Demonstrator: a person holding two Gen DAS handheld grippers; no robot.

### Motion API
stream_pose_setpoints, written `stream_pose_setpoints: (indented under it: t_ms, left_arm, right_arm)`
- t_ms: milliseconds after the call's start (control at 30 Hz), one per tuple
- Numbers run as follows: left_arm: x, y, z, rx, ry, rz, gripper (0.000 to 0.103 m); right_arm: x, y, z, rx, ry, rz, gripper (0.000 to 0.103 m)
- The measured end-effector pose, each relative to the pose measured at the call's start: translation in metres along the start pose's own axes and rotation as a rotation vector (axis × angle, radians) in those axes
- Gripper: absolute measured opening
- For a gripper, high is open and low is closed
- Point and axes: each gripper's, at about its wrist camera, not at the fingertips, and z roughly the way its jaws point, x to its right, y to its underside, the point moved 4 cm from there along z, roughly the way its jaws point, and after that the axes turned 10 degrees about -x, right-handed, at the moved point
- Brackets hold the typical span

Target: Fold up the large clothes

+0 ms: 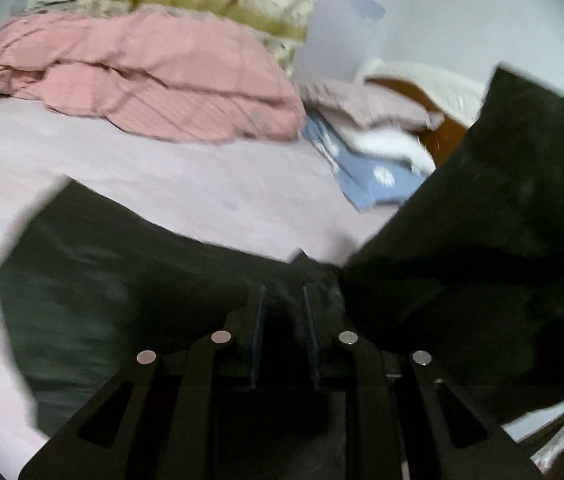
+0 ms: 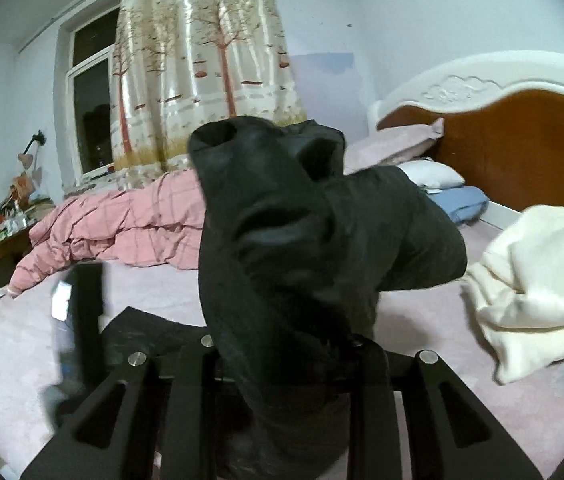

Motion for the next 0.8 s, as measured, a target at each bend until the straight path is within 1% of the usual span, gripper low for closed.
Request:
stream_pose_setpoints:
  t_ms: [67,133,167,200,233,300,333,400,500,533,567,600,633,667,700,767,800]
  left_arm:
    - [-0.02,-0.004,-0.023,0.019,-0.071,0.003,0.018]
    - [-0.043,-0.002,-0.046,0.053,-0.138,-0.008,0.018]
    - [-0.058,0.0,-0.061,0.079,-0.17,-0.024,0.018]
    - [-0.071,0.003,-0.073,0.101,-0.2,-0.046,0.018]
    - [-0.083,0.008,-0.083,0.114,-0.214,-0.068,0.018]
    - [-0.105,0.02,-0.1,0.115,-0.202,-0.102,0.018]
    - [-0.115,0.025,-0.105,0.112,-0.199,-0.117,0.018]
    - [-0.131,0.032,-0.112,0.106,-0.2,-0.152,0.018]
    - [-0.143,0.034,-0.118,0.108,-0.206,-0.177,0.018]
    - [-0.145,0.034,-0.122,0.114,-0.2,-0.18,0.018]
    - [-0.144,0.033,-0.127,0.124,-0.187,-0.178,0.018]
    - [-0.143,0.032,-0.131,0.134,-0.175,-0.174,0.018]
    - [-0.141,0.031,-0.135,0.145,-0.169,-0.163,0.018]
    - [-0.139,0.03,-0.141,0.155,-0.17,-0.149,0.019]
    - [-0.136,0.029,-0.146,0.165,-0.181,-0.131,0.019]
    - [-0.132,0.024,-0.154,0.165,-0.194,-0.102,0.02]
    - [-0.129,0.021,-0.157,0.163,-0.199,-0.086,0.02]
  right_arm:
    - [-0.021,-0.001,0.002,0.014,-0.013,-0.029,0.028]
    - [-0.044,-0.001,0.009,0.03,-0.042,-0.065,0.033]
    - [-0.056,0.001,0.018,0.018,-0.072,-0.081,0.034]
    - [-0.068,0.004,0.027,-0.016,-0.097,-0.091,0.034]
    - [-0.079,0.006,0.035,-0.041,-0.123,-0.094,0.034]
    - [-0.099,0.015,0.047,-0.053,-0.163,-0.104,0.034]
    - [-0.106,0.019,0.052,-0.058,-0.168,-0.114,0.034]
    - [-0.124,0.034,0.067,-0.079,-0.145,-0.154,0.035]
    - [-0.148,0.058,0.079,-0.101,-0.085,-0.24,0.038]
    - [-0.155,0.066,0.08,-0.103,-0.068,-0.277,0.043]
    - [-0.161,0.073,0.078,-0.101,-0.067,-0.315,0.053]
    - [-0.165,0.078,0.076,-0.098,-0.082,-0.335,0.057]
    - [-0.169,0.081,0.073,-0.099,-0.12,-0.345,0.071]
    - [-0.169,0.084,0.068,-0.11,-0.222,-0.328,0.084]
    - [-0.167,0.082,0.064,-0.119,-0.296,-0.295,0.085]
    - [-0.16,0.081,0.059,-0.135,-0.378,-0.237,0.085]
    - [-0.156,0.081,0.056,-0.136,-0.401,-0.218,0.085]
